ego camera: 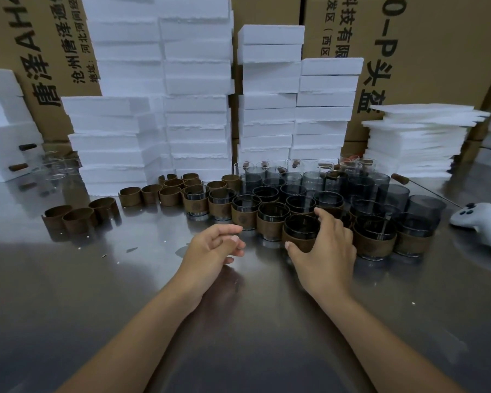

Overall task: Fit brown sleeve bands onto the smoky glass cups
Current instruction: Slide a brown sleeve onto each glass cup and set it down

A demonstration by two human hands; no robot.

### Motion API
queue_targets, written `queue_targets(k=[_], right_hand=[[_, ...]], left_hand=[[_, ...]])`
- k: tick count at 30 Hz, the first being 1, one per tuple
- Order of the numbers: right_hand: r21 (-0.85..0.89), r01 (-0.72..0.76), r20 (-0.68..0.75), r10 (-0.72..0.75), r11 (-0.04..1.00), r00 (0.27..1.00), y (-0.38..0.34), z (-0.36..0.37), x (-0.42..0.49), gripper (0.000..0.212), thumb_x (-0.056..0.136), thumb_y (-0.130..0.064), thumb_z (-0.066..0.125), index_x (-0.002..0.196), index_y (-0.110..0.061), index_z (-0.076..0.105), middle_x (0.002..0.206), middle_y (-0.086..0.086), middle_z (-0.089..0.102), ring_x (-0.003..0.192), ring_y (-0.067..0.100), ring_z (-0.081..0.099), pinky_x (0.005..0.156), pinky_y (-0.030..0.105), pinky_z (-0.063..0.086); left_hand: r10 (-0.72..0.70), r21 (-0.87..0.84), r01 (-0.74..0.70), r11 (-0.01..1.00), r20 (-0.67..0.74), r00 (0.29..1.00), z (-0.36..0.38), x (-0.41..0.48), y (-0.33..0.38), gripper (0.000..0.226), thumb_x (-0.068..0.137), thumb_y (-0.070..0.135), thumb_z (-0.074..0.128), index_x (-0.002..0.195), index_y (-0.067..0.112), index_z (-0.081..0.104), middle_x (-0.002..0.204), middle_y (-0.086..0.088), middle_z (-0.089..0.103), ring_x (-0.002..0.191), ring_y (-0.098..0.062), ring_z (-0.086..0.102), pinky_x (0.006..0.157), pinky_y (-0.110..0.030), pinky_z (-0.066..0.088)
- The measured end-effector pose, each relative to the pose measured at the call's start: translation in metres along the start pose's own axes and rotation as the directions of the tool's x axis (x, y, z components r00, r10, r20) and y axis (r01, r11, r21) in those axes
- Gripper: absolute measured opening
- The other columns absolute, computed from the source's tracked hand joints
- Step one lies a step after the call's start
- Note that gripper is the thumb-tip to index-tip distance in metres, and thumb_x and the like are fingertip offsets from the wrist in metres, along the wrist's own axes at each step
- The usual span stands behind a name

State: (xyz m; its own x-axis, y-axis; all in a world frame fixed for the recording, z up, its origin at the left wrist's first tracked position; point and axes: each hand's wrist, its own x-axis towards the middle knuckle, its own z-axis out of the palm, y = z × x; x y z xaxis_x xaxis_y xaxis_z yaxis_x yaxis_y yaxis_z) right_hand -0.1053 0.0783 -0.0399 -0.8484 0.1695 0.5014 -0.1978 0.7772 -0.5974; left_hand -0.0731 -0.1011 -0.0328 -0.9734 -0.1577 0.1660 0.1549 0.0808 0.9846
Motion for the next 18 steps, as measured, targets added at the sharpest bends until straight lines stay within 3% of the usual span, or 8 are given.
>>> queue_targets(k=[5,10,14,18], right_hand=[[-0.158,0.115,0.086,-0.102,0.981,0.991,-0.003,-0.004,0.005,0.076,0.086,-0.039,0.065,0.148,-0.022,0.025,0.144,0.001,0.036,0.132,0.021,0.026,0.106,0.035,0.028],[0.040,0.159,0.030,-0.160,0.986,0.987,-0.026,-0.005,0.054,0.052,0.087,-0.035,0.062,0.133,-0.020,0.045,0.130,0.001,0.048,0.125,0.020,0.038,0.103,0.036,0.032],[0.155,0.021,0.221,-0.055,0.988,0.974,-0.040,0.009,0.119,0.030,0.091,-0.025,0.056,0.120,-0.019,0.058,0.129,0.010,0.053,0.109,0.027,0.054,0.092,0.040,0.048],[-0.077,0.052,0.374,-0.020,0.996,0.927,-0.041,0.037,0.153,0.035,0.092,-0.021,0.051,0.126,-0.022,0.059,0.144,0.011,0.044,0.125,0.034,0.046,0.100,0.046,0.045]], left_hand=[[0.005,-0.016,-0.006,1.000,-0.030,1.000,0.004,0.005,-0.001,0.019,0.095,0.004,0.053,0.099,0.017,0.065,0.070,0.006,0.069,0.072,-0.010,0.066,0.076,-0.031,0.049],[0.013,-0.038,-0.015,0.999,-0.067,0.998,0.006,0.014,-0.004,0.019,0.094,0.000,0.052,0.098,0.014,0.065,0.071,0.002,0.067,0.066,-0.006,0.065,0.069,-0.025,0.048],[0.020,-0.055,-0.023,0.998,-0.070,0.997,0.005,0.019,-0.010,0.018,0.093,-0.001,0.053,0.097,0.012,0.065,0.066,0.004,0.068,0.065,-0.005,0.065,0.065,-0.022,0.048],[0.038,-0.052,-0.041,0.998,-0.072,0.997,0.005,0.023,-0.017,0.020,0.091,-0.001,0.054,0.093,0.014,0.066,0.065,0.003,0.068,0.065,-0.006,0.065,0.063,-0.019,0.048]])
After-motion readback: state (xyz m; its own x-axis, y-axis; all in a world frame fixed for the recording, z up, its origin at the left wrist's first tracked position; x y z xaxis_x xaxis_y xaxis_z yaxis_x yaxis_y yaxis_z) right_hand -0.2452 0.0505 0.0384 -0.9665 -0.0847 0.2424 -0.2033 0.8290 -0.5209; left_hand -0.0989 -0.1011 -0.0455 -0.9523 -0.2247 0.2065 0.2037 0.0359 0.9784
